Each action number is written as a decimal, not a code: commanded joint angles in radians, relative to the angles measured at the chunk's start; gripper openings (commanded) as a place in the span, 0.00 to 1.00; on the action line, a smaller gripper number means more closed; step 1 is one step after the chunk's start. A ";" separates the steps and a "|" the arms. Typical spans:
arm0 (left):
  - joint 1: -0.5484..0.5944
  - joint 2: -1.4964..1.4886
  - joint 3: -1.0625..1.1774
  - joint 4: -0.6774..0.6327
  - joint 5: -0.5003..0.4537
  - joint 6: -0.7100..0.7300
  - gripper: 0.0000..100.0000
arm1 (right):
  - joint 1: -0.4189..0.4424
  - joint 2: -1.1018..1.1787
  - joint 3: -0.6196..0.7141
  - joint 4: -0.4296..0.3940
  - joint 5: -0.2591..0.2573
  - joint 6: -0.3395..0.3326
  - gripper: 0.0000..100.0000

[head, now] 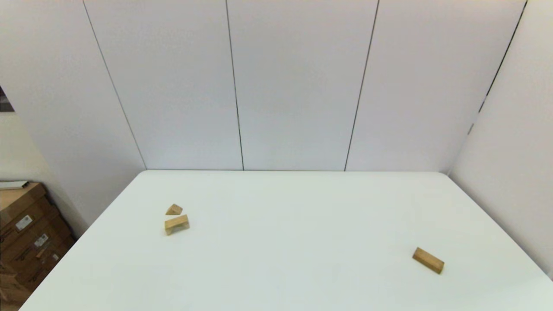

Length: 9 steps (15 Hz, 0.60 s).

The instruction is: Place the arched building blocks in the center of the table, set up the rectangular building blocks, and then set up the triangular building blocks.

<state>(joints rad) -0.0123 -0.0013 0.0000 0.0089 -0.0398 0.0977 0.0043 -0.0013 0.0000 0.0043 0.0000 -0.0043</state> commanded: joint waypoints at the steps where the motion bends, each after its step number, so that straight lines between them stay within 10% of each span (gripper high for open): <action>1: 0.000 0.001 0.000 0.000 0.000 0.001 1.00 | 0.000 0.000 0.000 0.000 0.002 0.000 1.00; 9: 0.000 0.001 0.000 0.000 -0.002 0.005 1.00 | 0.000 0.000 0.000 0.000 0.000 0.000 1.00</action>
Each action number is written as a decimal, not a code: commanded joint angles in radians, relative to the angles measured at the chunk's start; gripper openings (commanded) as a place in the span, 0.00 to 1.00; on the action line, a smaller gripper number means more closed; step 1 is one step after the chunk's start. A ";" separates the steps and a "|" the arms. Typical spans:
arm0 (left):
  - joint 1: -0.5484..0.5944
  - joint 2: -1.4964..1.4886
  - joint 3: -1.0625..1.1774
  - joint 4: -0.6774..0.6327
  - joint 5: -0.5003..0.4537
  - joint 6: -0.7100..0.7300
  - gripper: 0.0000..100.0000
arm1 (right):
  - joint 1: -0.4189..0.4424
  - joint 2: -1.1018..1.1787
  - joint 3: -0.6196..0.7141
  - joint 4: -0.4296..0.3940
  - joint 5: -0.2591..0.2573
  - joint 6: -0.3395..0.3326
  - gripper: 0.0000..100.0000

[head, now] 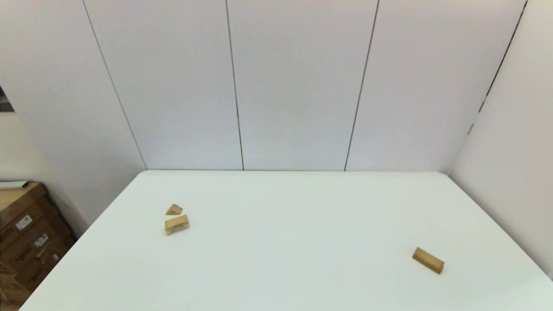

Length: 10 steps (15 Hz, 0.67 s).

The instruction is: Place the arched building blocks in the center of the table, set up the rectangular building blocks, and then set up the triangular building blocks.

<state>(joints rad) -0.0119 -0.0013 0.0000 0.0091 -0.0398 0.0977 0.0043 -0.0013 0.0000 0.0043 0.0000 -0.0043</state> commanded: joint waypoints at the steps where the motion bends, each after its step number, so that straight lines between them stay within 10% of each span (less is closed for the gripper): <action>1: 0.000 0.001 0.000 0.000 -0.002 0.004 1.00 | 0.000 0.000 0.002 0.000 0.000 0.000 1.00; 10: 0.000 0.046 -0.046 0.000 -0.002 0.001 1.00 | 0.000 0.000 0.002 0.000 0.000 0.000 1.00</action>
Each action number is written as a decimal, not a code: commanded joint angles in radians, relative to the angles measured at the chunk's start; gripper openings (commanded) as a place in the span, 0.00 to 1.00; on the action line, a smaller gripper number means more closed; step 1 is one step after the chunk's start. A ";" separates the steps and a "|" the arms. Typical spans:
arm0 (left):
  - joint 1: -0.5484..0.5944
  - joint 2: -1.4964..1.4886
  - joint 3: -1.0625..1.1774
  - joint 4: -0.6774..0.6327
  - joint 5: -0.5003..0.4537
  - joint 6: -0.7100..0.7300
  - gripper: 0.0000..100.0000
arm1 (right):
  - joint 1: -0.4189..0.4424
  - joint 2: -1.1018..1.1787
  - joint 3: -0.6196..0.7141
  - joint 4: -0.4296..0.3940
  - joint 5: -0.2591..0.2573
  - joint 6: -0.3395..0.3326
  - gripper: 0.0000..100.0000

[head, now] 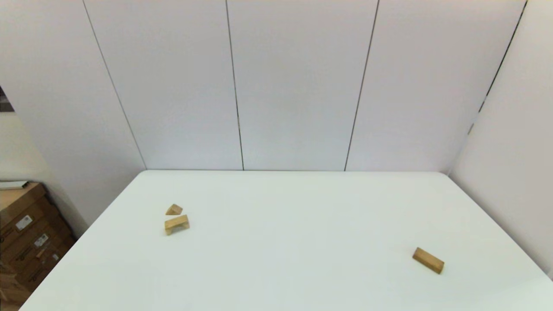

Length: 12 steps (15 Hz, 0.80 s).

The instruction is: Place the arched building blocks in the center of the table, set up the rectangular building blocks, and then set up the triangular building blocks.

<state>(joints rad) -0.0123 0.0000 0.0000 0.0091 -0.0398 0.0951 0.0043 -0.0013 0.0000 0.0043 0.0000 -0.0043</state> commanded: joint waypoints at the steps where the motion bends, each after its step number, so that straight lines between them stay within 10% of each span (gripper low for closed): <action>1: 0.000 0.091 -0.081 0.000 -0.002 0.005 1.00 | 0.000 0.000 0.002 0.000 0.000 0.000 1.00; 12: 0.100 0.827 -0.629 0.111 -0.025 0.015 1.00 | 0.000 0.000 0.000 0.000 0.000 0.000 1.00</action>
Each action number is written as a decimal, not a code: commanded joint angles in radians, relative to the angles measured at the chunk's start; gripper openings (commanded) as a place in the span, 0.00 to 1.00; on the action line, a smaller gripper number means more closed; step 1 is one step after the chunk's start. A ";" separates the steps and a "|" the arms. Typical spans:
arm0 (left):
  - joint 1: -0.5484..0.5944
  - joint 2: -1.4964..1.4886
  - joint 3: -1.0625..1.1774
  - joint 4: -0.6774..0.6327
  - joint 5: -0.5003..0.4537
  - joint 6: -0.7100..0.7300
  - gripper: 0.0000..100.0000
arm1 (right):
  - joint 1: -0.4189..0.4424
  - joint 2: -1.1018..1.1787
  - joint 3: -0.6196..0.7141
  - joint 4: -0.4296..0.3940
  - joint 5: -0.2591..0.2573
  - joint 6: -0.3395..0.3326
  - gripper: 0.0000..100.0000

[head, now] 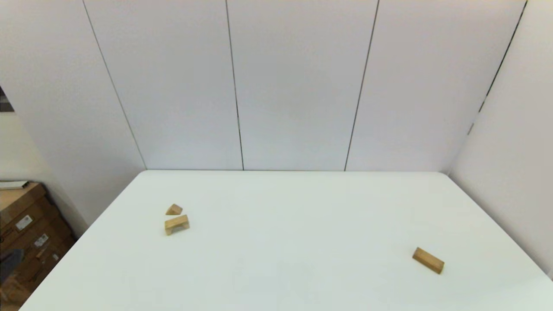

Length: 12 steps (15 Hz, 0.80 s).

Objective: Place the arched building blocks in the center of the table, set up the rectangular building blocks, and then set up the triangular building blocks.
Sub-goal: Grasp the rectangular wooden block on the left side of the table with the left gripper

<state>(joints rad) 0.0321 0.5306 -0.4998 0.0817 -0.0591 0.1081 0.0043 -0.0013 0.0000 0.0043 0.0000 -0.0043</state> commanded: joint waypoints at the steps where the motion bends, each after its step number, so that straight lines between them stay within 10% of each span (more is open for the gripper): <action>1: 0.058 0.354 -0.132 0.056 -0.002 0.002 1.00 | 0.000 0.000 0.000 0.000 0.000 0.000 1.00; 12: 0.034 0.861 -0.503 0.415 -0.074 0.242 1.00 | 0.000 0.000 0.002 0.000 0.000 0.000 1.00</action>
<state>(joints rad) 0.1053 1.2155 -0.9198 0.4845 -0.1134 0.3381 0.0043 -0.0013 0.0000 0.0047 0.0000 -0.0043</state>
